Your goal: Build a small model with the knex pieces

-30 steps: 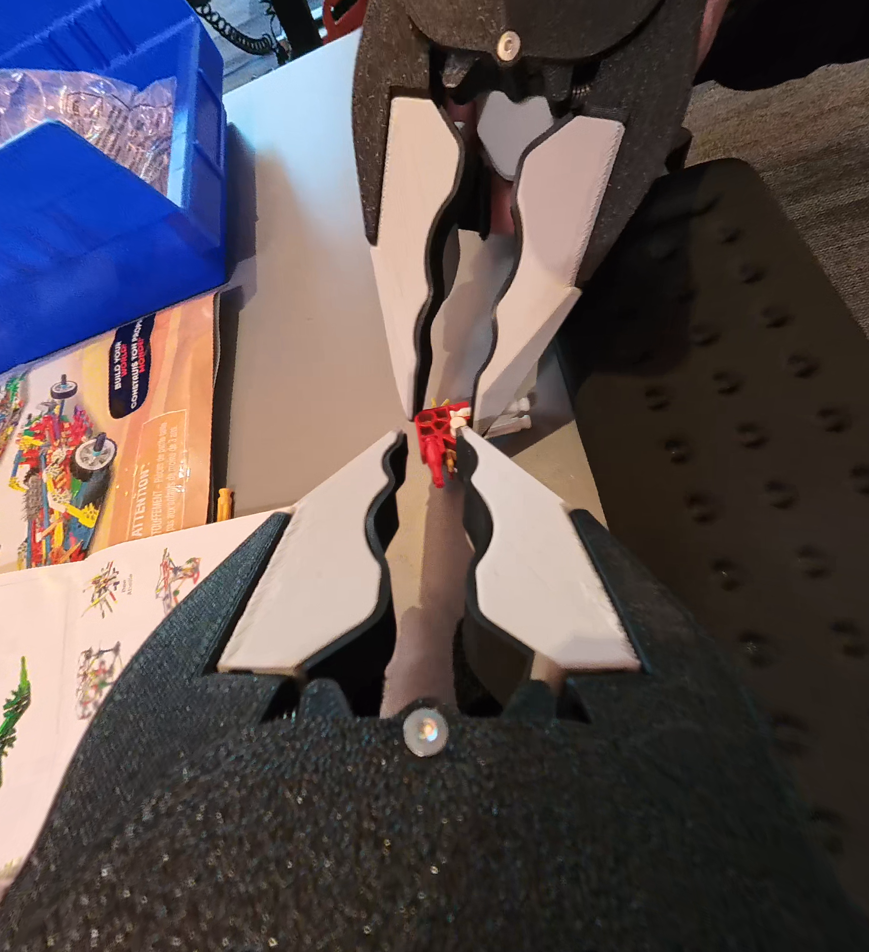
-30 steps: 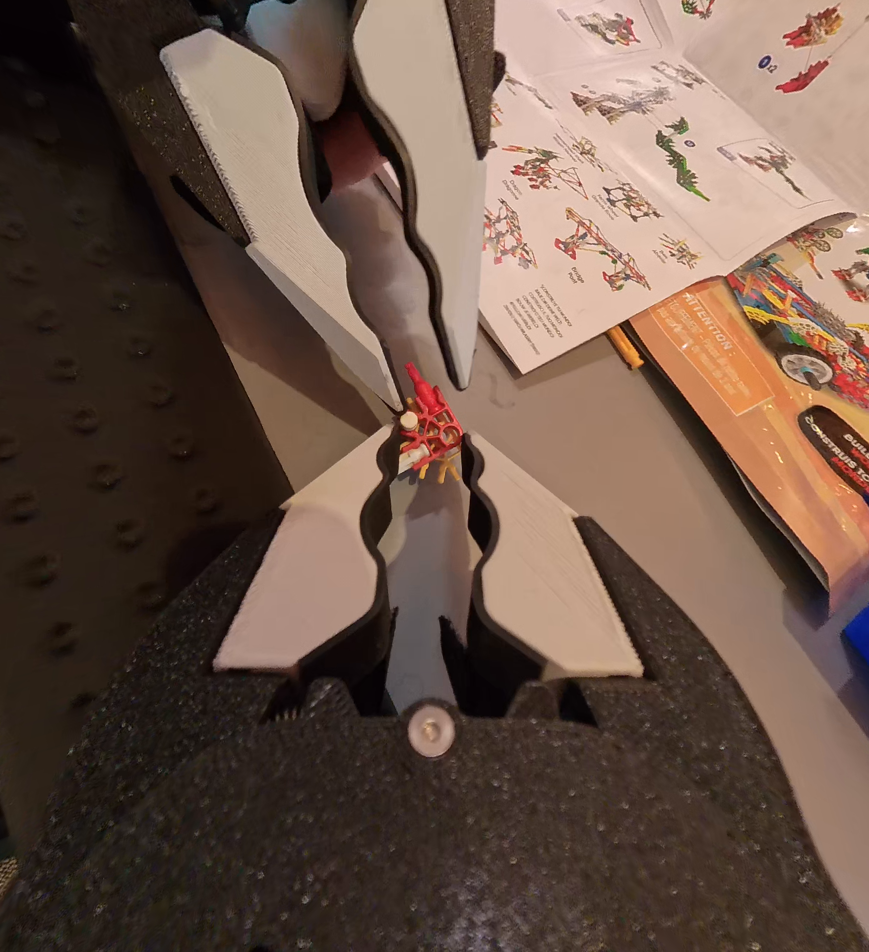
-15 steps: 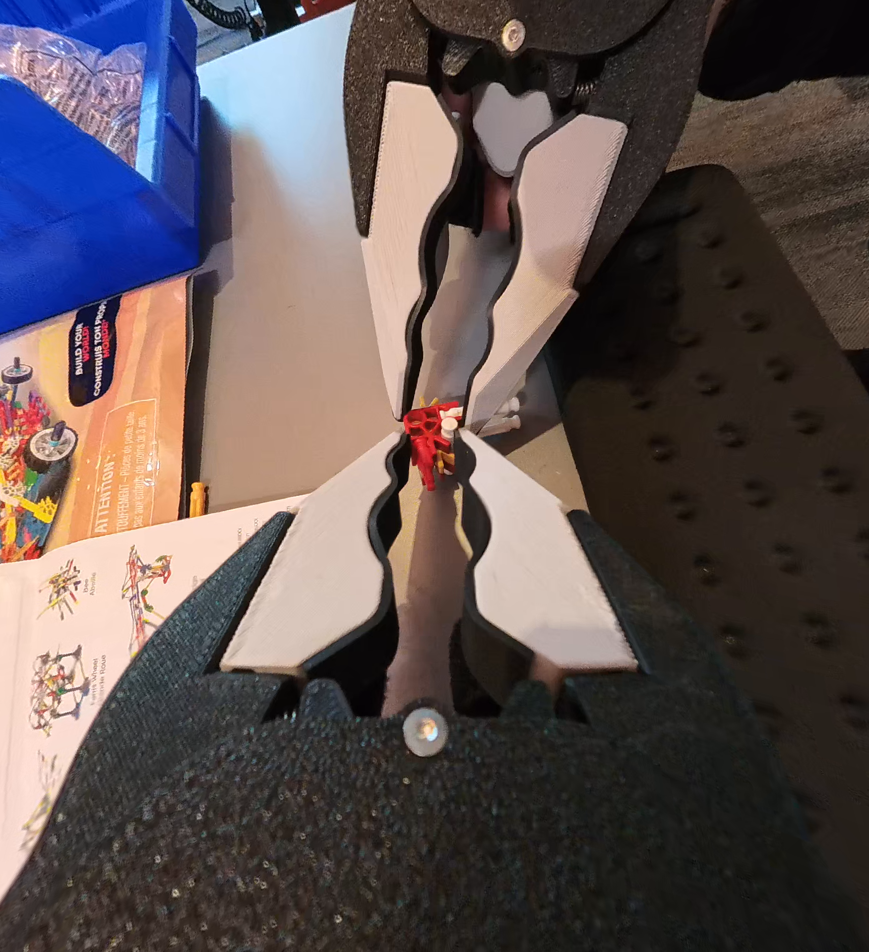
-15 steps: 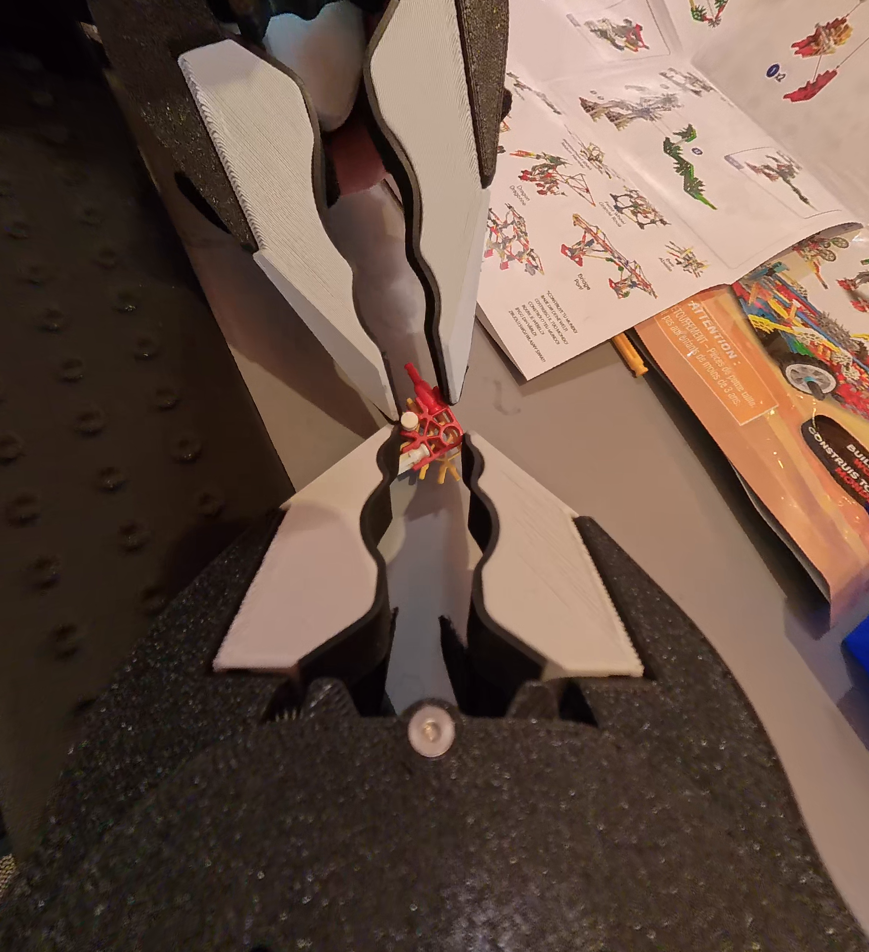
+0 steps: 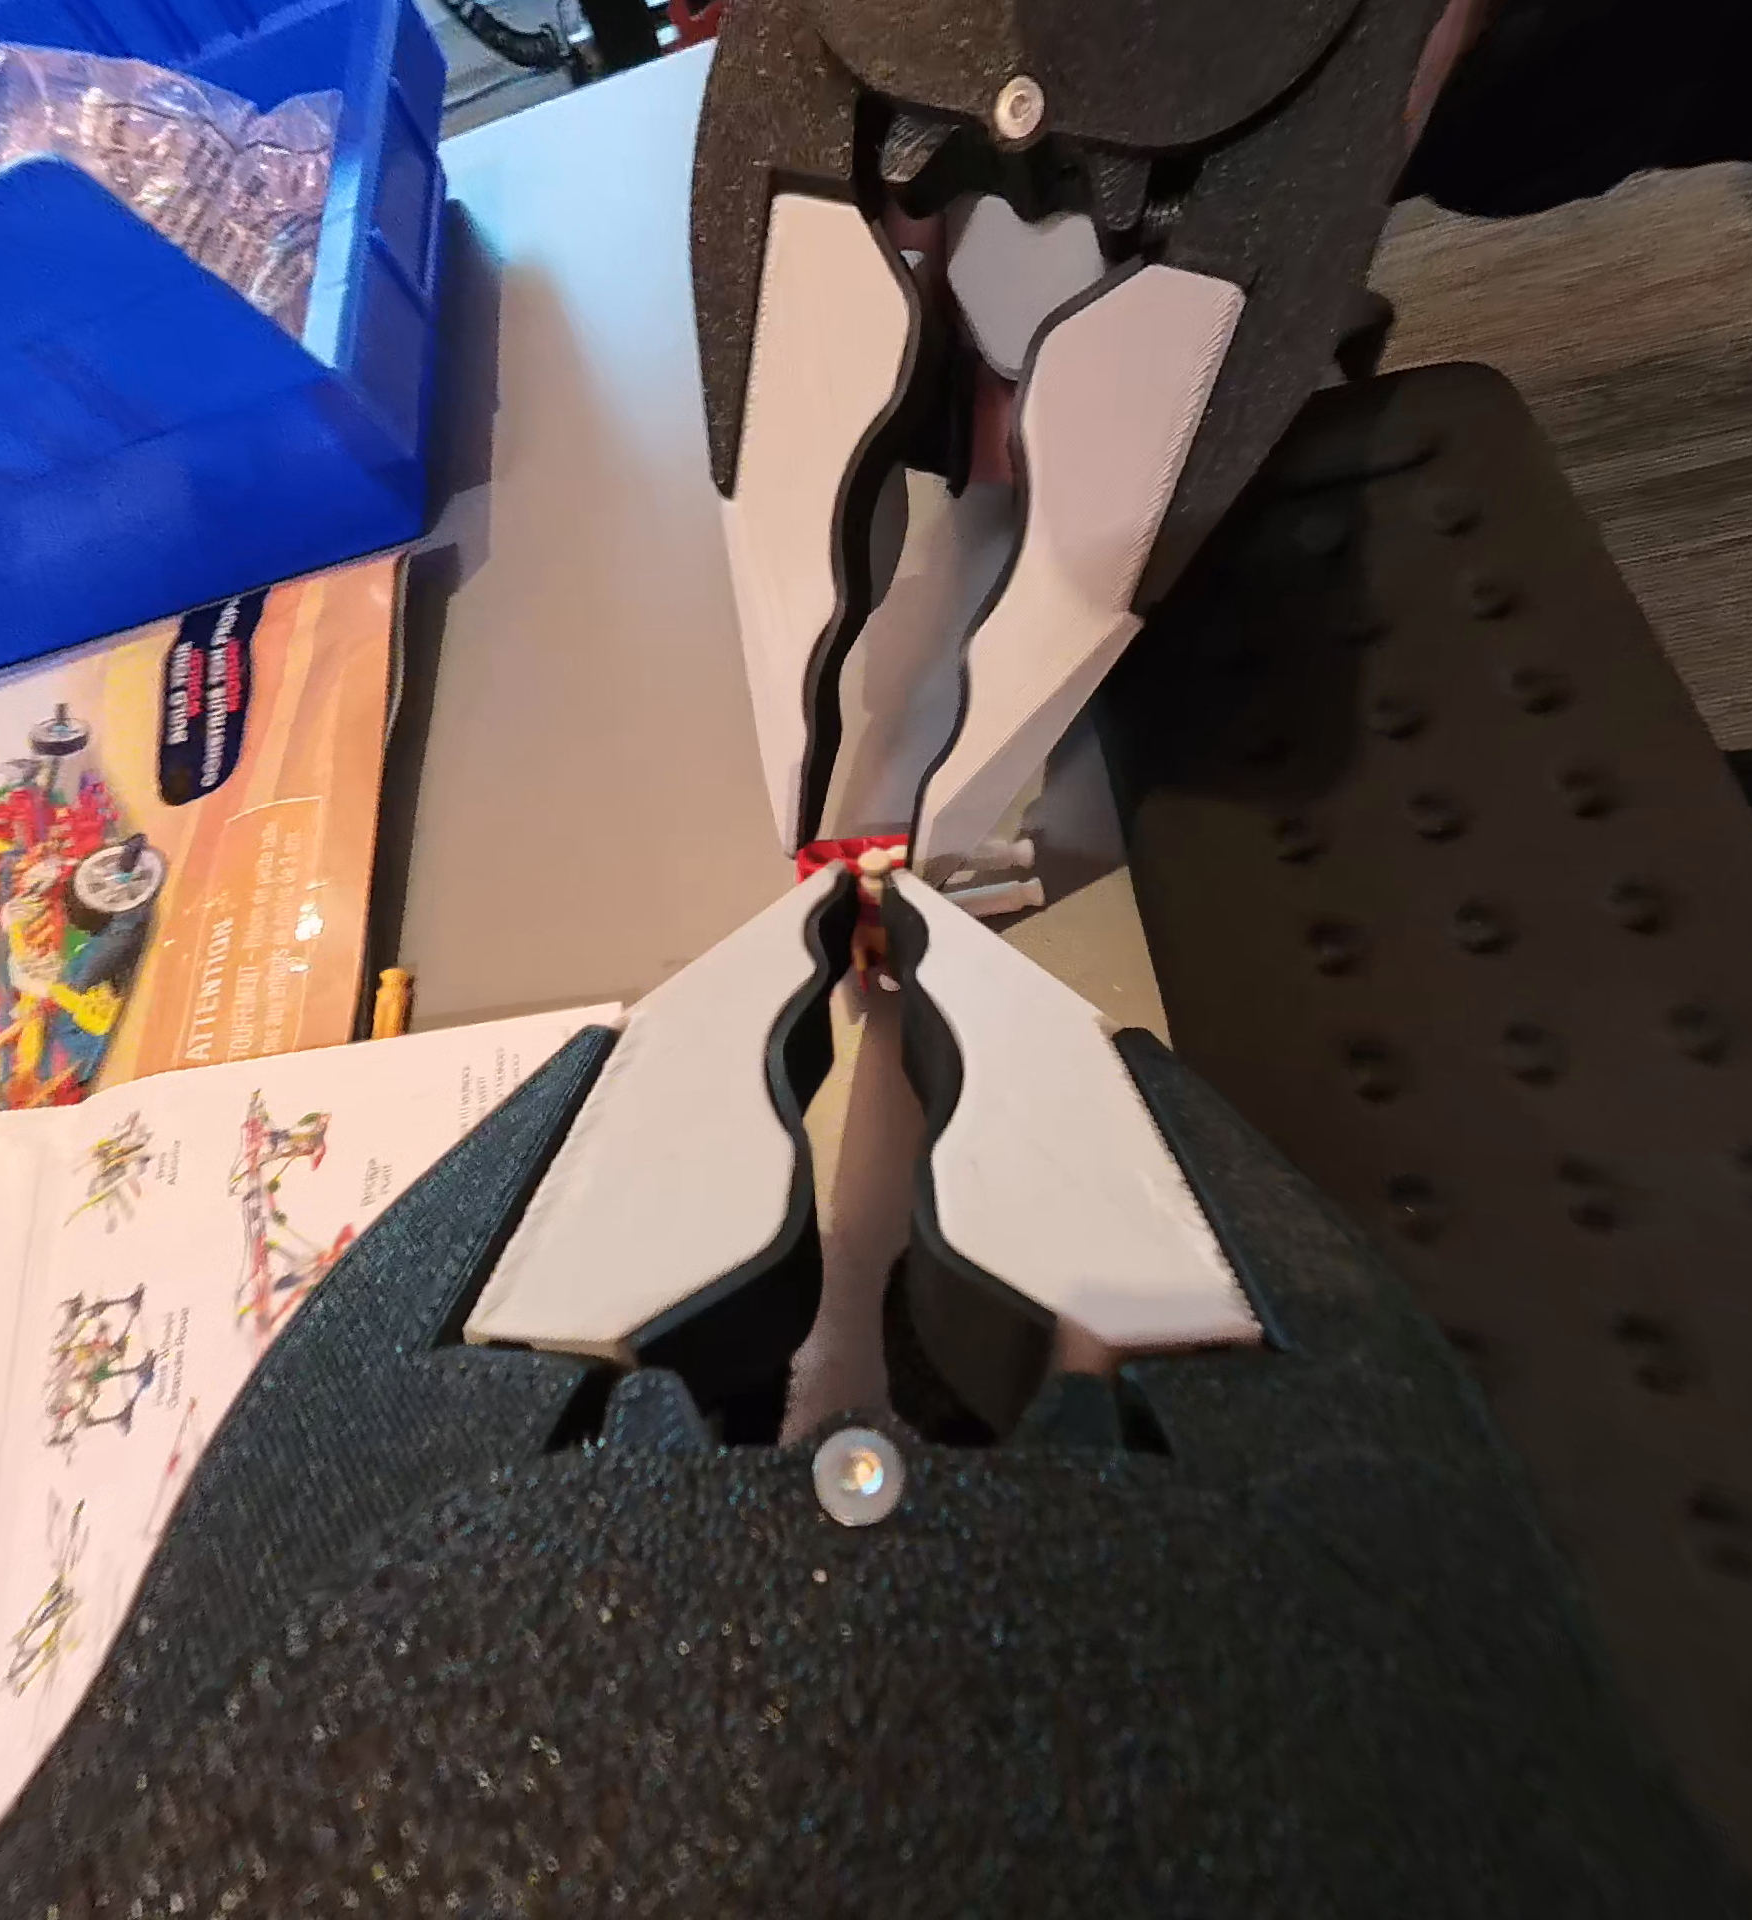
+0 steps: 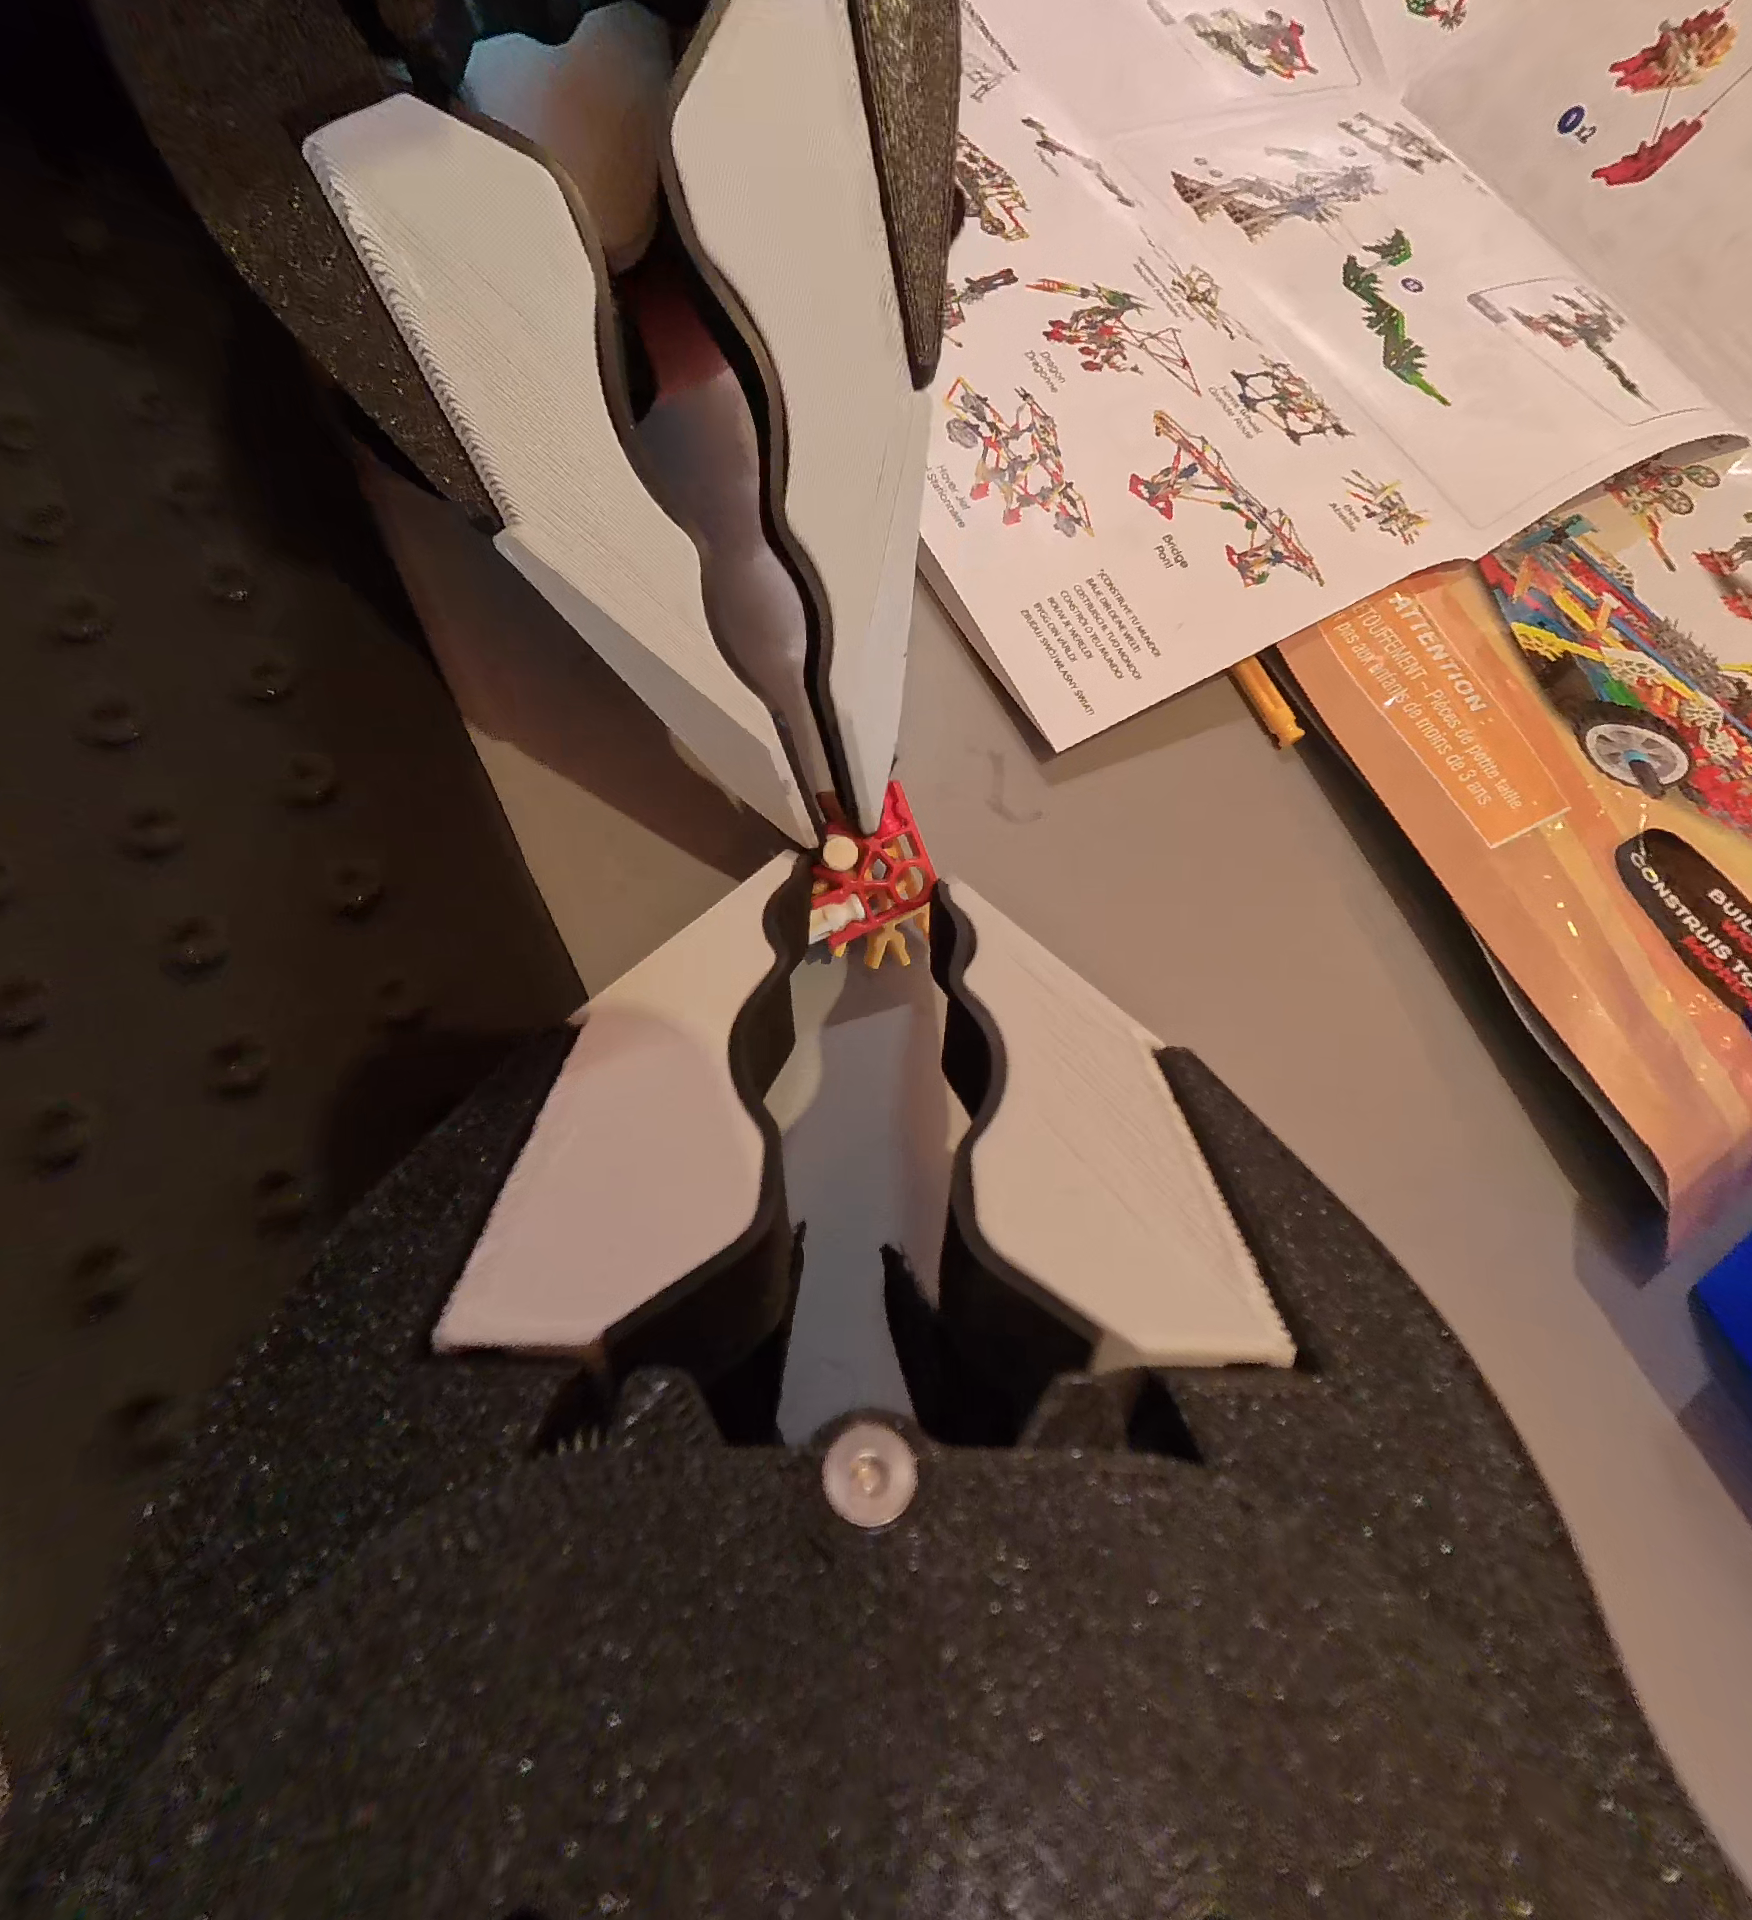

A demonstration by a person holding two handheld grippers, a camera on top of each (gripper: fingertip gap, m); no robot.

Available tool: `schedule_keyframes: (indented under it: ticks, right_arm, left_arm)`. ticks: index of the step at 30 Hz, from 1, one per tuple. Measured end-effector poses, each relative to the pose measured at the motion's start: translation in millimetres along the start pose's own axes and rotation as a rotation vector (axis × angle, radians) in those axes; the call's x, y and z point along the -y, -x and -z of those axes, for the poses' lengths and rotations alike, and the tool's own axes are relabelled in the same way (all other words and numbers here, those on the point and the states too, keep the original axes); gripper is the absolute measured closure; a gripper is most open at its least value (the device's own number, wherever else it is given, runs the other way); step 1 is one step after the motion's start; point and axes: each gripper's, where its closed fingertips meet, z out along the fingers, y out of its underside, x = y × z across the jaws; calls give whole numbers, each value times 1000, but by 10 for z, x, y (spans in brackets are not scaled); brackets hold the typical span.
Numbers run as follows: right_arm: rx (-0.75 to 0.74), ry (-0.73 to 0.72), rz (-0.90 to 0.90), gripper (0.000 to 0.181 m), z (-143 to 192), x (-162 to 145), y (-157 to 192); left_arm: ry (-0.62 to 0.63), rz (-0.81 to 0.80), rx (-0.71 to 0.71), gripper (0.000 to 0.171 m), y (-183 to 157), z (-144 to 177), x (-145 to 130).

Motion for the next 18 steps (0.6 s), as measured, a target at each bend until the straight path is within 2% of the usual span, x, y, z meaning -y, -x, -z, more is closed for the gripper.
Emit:
schedule_keyframes:
  ticks: [4,7,10,18]
  right_arm:
    - [2,-8,1,160,5,1,16]
    - [8,-7,16,159,10,7,41]
    - [12,-11,15,159,10,5,37]
    - [3,-8,36,160,10,5,31]
  left_arm:
    - [33,-29,53,163,27,15,-6]
    - [34,-3,77,145,88,37,-9]
    - [37,17,19,159,12,21,-14]
    - [24,59,6,160,9,10,-8]
